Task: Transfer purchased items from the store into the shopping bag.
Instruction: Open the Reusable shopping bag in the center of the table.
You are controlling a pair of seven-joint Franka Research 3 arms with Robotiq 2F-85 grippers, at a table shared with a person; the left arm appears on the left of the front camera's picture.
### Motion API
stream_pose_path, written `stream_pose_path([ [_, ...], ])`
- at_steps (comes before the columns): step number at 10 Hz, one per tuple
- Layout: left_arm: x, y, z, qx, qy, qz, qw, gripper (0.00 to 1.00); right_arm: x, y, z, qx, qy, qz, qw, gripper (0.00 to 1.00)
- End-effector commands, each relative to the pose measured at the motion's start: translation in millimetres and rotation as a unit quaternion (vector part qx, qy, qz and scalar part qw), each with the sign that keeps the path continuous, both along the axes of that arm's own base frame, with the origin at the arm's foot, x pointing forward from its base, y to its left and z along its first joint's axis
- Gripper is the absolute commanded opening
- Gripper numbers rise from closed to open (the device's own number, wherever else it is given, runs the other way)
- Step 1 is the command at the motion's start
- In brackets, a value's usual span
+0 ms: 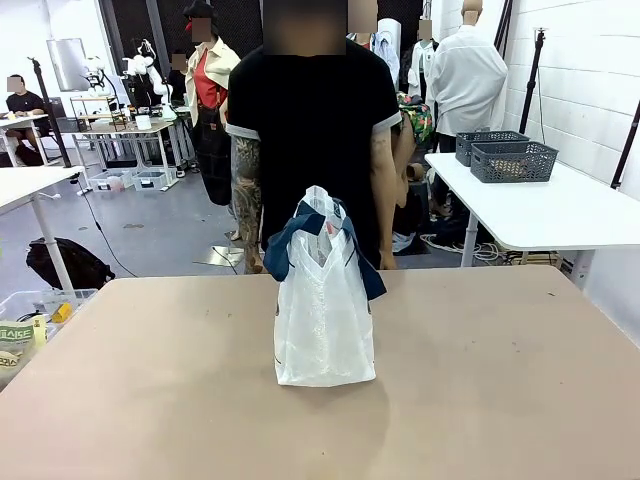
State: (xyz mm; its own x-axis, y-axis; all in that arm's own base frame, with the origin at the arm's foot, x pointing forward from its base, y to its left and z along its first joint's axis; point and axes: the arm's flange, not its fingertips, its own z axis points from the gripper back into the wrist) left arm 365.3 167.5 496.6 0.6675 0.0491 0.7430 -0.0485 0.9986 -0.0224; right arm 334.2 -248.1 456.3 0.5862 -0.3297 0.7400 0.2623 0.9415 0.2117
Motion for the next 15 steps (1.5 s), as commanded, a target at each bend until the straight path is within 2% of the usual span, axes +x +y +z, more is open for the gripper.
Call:
stream_pose_path([
  [1, 18, -36, 25, 0.031, -0.017, -0.046, 0.998, 1.0, 4, 19, 27, -0.031, -0.017, 0.036, 0.999, 1.0],
  [3, 42, -101, 63, 0.075, -0.038, -0.121, 0.989, 1.0, 11, 74, 82, -0.095, -0.032, 0.091, 0.991, 1.0],
  [5, 65, -161, 82, 0.079, -0.056, -0.197, 0.976, 1.0, 26, 142, 127, -0.118, -0.045, 0.195, 0.973, 1.0],
  [6, 78, -195, 90, 0.051, -0.071, -0.222, 0.971, 1.0, 34, 188, 137, -0.137, -0.046, 0.259, 0.955, 1.0],
  [8, 100, -239, 89, 0.001, -0.078, -0.252, 0.965, 1.0, 40, 253, 143, -0.162, -0.041, 0.337, 0.926, 1.0],
  [9, 97, -244, 85, 0.02, -0.07, -0.248, 0.966, 1.0, 38, 266, 142, -0.178, -0.027, 0.341, 0.923, 1.0],
  [10, 78, -250, 95, 0.038, -0.075, -0.236, 0.968, 1.0, 29, 252, 149, -0.162, -0.042, 0.302, 0.938, 1.0],
  [12, 87, -266, 88, 0.025, -0.069, -0.244, 0.967, 1.0, 29, 252, 149, -0.162, -0.042, 0.302, 0.938, 1.0],
  [13, 89, -260, 79, -0.027, -0.066, -0.239, 0.968, 1.0, 30, 271, 148, -0.165, -0.039, 0.323, 0.931, 1.0],
  [14, 106, -277, 86, -0.041, -0.077, -0.266, 0.96, 1.0, 40, 300, 155, -0.164, -0.025, 0.343, 0.925, 1.0],
  [15, 121, -298, 96, -0.03, -0.073, -0.292, 0.953, 1.0, 50, 325, 161, -0.163, -0.01, 0.372, 0.914, 1.0],
])
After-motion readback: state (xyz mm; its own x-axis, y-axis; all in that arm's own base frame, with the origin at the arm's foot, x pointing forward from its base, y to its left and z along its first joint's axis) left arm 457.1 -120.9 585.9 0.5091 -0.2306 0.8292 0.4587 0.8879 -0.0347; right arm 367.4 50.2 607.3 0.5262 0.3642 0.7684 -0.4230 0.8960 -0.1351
